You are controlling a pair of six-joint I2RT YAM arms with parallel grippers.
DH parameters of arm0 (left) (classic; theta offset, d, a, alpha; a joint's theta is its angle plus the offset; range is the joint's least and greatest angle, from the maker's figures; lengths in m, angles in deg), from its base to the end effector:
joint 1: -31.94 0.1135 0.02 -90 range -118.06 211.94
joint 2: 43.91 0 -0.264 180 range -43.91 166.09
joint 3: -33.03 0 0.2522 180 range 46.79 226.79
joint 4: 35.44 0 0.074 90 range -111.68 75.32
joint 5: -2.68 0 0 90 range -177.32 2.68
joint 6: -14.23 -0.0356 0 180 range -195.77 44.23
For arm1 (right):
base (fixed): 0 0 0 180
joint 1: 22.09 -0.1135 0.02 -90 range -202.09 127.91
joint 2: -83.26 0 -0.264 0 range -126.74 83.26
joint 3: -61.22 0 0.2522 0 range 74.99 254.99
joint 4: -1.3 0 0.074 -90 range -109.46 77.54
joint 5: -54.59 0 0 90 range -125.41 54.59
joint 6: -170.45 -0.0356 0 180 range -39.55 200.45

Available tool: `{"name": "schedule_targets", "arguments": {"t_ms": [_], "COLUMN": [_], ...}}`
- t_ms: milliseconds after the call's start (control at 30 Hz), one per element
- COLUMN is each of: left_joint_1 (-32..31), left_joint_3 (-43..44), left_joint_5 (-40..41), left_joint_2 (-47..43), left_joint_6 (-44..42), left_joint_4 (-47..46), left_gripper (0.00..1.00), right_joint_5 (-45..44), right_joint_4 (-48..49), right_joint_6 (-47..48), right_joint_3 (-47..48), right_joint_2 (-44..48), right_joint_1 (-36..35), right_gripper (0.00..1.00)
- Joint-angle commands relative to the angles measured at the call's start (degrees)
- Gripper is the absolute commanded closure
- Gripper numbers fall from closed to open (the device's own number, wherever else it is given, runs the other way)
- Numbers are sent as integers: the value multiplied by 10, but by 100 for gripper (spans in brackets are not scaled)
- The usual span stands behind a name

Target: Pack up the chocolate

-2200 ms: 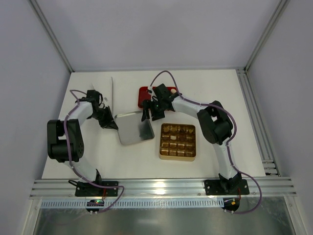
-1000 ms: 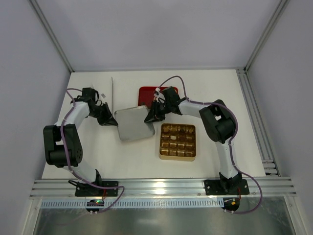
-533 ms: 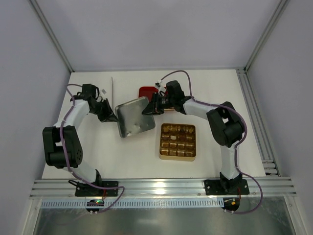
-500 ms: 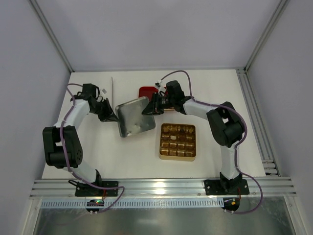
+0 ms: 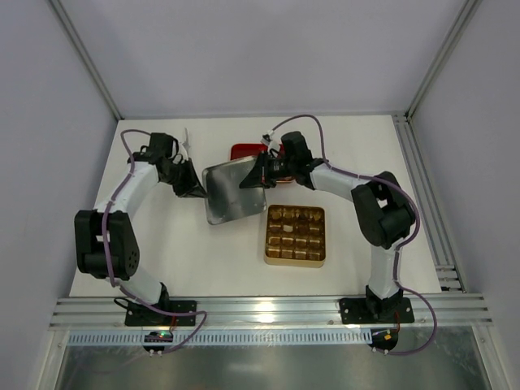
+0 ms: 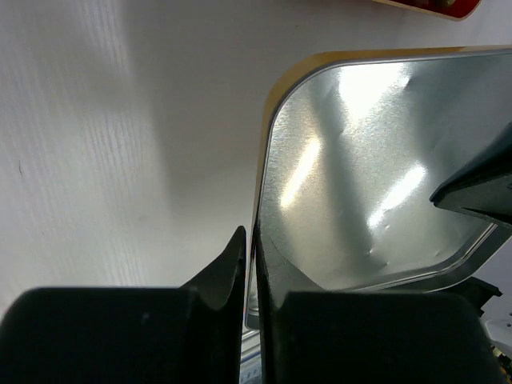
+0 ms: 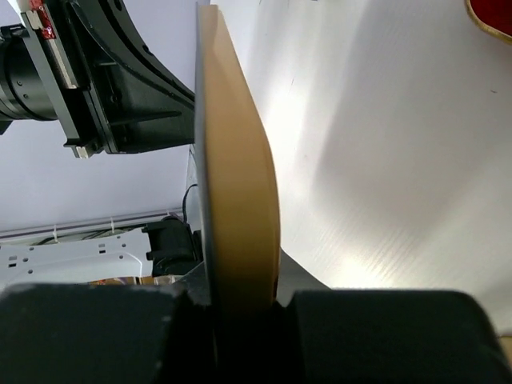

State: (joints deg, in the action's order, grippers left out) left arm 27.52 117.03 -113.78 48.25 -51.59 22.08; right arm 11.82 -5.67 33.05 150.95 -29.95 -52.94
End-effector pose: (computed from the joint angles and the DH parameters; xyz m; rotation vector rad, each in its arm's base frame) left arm 0.3210 -0.0407 0.2450 -0.3339 2.7272 -0.7712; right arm 0.3643 0.2481 0.2059 -0.2389 2.3651 1.6147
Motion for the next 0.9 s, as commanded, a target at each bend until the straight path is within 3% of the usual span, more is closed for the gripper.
{"name": "schedule_targets", "arguments": {"t_ms": [0,133,167,200,333,467,500,567,767,867], "left_joint_1": [-8,-14,-15,-15,-22,-119,-183,-240,-460,-501], "left_joint_3": [31,50,55,70,115,126,121,105,-43,-76], "left_joint_5": [9,32,44,52,87,186,214,312,466,498], "left_joint_2": [-37,-53,-60,-65,-96,-152,-175,-196,-309,-321], "left_joint_6": [8,1,-1,-5,-31,-74,-85,-121,-280,-336], "left_joint_4": [6,18,25,32,39,-4,-16,-61,-276,-331], "left_gripper": [93,79,73,59,37,32,31,30,27,27], "right_joint_5": [4,-3,-3,-3,-6,-30,-34,-43,-63,-58], "right_joint_4": [-3,-39,-44,-49,-90,-172,-190,-229,-304,-324], "right_joint_6": [-4,6,6,6,1,20,28,27,15,-3], "right_joint_3": [-5,-4,-5,-6,-7,21,40,63,100,105], "right_joint_2": [55,78,82,85,106,124,127,134,159,169], "right_joint_1": [10,21,24,26,47,72,75,79,98,112], "right_gripper": [95,96,96,96,96,96,96,96,96,96]}}
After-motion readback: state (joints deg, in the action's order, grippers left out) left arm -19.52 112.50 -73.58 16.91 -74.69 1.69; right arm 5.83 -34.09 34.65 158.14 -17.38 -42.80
